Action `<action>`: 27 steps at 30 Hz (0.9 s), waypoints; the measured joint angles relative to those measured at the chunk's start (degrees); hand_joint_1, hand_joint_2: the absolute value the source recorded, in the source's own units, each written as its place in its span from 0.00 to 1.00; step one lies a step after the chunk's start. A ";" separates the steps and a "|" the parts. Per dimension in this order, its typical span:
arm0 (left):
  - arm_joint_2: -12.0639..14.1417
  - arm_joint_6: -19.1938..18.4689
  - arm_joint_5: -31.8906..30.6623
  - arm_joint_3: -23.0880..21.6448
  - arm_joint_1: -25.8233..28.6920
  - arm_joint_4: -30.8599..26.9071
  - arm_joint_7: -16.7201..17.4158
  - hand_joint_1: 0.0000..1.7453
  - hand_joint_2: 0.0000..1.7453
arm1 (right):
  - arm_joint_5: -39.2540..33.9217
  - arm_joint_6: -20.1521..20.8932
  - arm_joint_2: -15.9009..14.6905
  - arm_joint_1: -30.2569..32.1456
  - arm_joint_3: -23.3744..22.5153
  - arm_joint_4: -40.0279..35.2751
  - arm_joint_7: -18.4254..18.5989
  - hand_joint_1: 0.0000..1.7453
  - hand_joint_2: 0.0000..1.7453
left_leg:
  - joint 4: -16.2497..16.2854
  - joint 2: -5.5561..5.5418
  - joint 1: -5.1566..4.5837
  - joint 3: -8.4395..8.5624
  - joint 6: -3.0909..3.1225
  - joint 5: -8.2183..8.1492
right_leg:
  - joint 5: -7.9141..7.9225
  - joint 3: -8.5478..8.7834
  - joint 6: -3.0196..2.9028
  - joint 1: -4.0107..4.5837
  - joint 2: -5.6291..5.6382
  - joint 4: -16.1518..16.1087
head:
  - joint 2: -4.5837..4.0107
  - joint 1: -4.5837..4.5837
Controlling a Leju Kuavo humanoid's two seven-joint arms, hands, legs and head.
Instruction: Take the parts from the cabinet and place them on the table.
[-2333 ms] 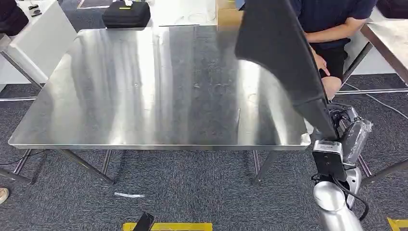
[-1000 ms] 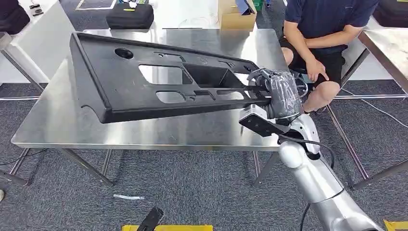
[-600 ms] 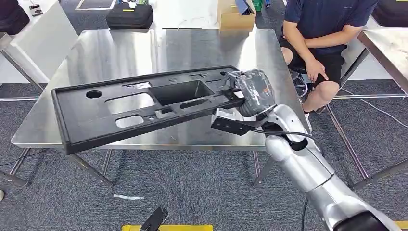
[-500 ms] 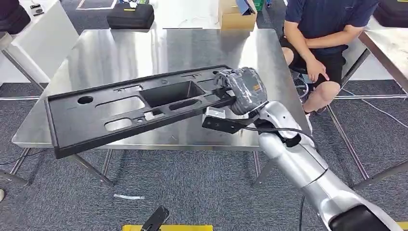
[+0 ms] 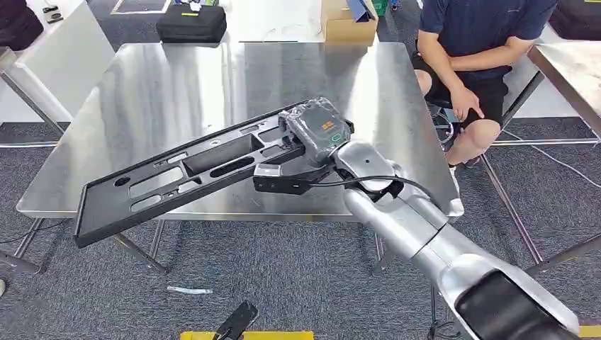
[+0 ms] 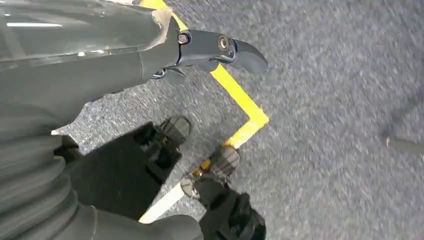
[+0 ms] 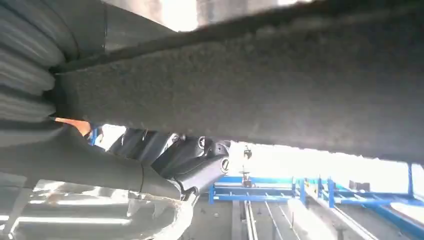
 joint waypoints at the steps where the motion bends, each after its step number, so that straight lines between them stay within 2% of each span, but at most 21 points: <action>1: -0.24 -0.09 -0.26 -0.13 -0.14 0.00 0.17 0.00 1.00 | 0.80 -0.11 0.66 -0.34 0.44 0.84 0.42 1.00 1.00 | 0.00 0.00 0.00 0.00 0.00 0.00 | 0.00 0.00 0.00 0.00 0.00 0.00 | 0.00 0.00; 7: -0.87 -1.03 -0.98 -0.72 -0.86 0.00 0.59 0.00 1.00 | 5.47 -0.04 3.74 -2.57 2.84 5.21 2.34 1.00 1.00 | 0.00 0.00 0.02 0.00 0.00 0.00 | 0.00 -0.02 0.00 0.02 0.00 0.01 | 0.00 0.00; 14: -1.55 -1.57 -1.97 -1.01 -1.92 0.00 0.96 0.00 1.00 | 9.49 2.07 7.50 -4.04 5.33 8.51 2.89 1.00 1.00 | 0.00 0.01 0.01 0.00 0.00 0.00 | 0.00 -0.03 0.00 0.02 0.00 0.00 | 0.00 0.02; 27: -1.92 -1.86 -2.23 -1.75 -2.31 0.00 1.03 0.00 1.00 | 10.72 4.09 10.76 -4.06 6.80 12.42 3.04 1.00 1.00 | 0.00 0.02 0.01 0.01 0.00 0.00 | 0.00 -0.03 0.00 0.02 0.01 0.00 | 0.00 0.02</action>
